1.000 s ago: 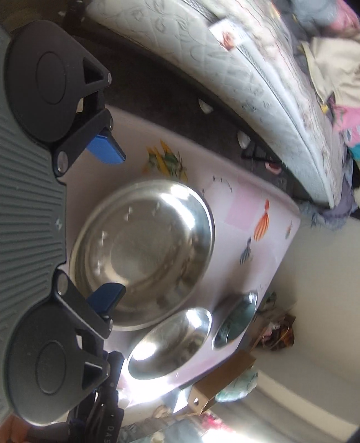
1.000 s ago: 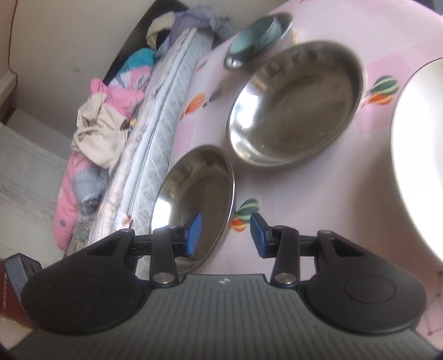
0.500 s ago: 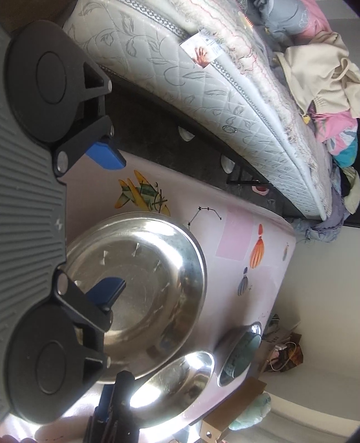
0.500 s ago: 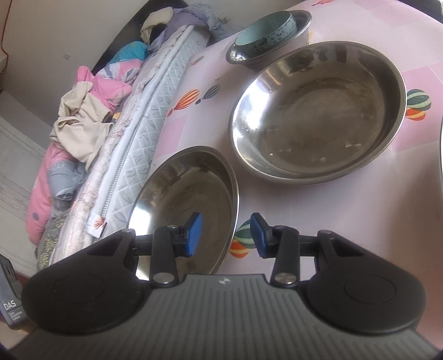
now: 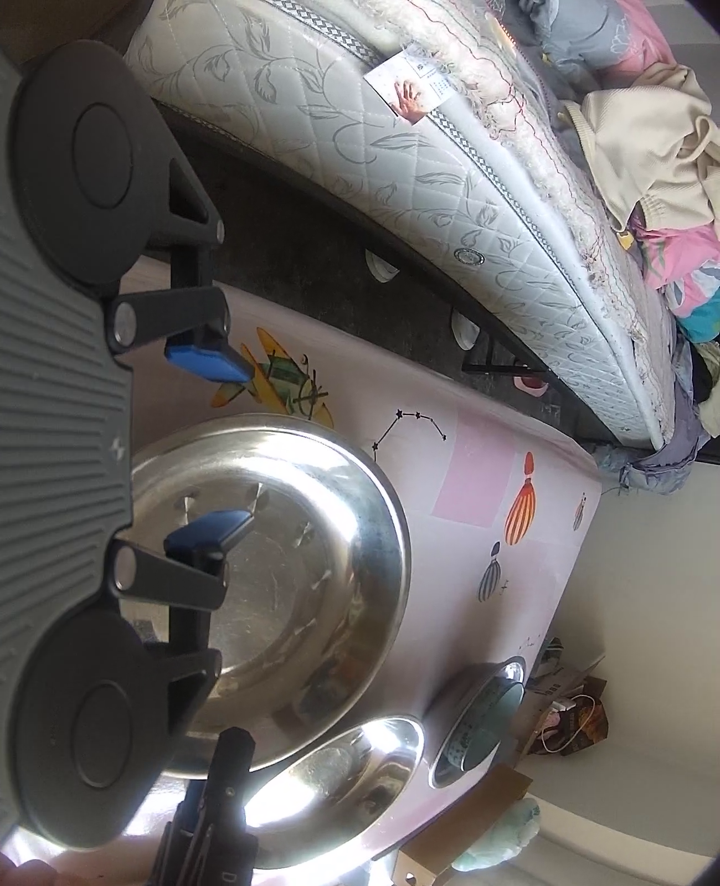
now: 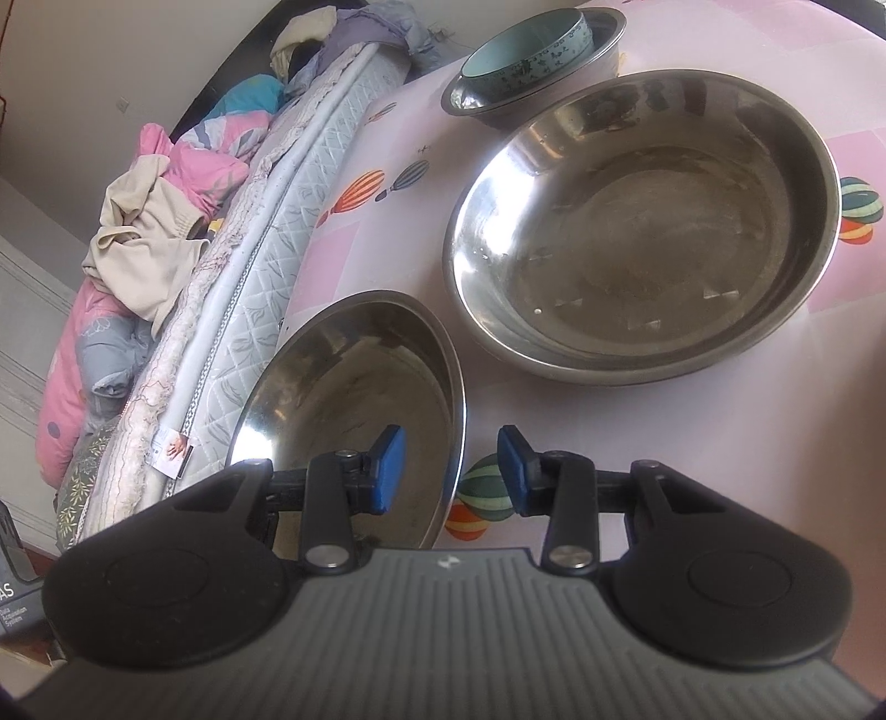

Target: Organize plates and bowls

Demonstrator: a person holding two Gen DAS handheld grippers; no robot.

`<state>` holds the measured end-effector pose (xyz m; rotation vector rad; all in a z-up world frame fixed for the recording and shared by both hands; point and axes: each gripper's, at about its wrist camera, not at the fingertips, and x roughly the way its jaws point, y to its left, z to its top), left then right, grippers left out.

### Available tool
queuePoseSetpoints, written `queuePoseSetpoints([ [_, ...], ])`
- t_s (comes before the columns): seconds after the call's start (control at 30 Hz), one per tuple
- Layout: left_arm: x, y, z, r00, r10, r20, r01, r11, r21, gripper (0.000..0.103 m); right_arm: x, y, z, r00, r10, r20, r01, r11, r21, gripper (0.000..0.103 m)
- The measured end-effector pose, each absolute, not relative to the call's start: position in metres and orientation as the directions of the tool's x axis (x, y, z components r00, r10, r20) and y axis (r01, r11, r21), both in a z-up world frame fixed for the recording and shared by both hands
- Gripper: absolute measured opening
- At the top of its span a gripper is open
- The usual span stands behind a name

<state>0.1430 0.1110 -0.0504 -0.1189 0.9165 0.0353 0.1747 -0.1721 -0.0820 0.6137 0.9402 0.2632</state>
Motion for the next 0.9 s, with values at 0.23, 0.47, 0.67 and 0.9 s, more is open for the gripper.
queuePoseSetpoints([
  [0.23, 0.1446, 0.1121, -0.053, 0.597, -0.017, -0.802, -0.091, 0.992, -0.088, 0.03, 0.1787, -0.1688, -0.0842, 0.569, 0.462, -0.68, 0.047, 0.808, 0.588, 0.025],
  [0.47, 0.1445, 0.1116, -0.0524, 0.6, -0.01, -0.8, -0.092, 0.992, -0.082, 0.022, 0.1814, -0.1649, -0.086, 0.564, 0.467, -0.681, 0.041, 0.808, 0.588, 0.012],
  [0.67, 0.1439, 0.1117, -0.052, 0.6, -0.011, -0.8, -0.093, 0.992, -0.083, 0.021, 0.1815, -0.1655, -0.0874, 0.564, 0.464, -0.683, 0.045, 0.808, 0.587, 0.01],
  [0.9, 0.142, 0.1128, -0.051, 0.597, -0.023, -0.802, -0.095, 0.991, -0.099, 0.021, 0.181, -0.1664, -0.0881, 0.559, 0.468, -0.685, 0.045, 0.808, 0.588, 0.01],
])
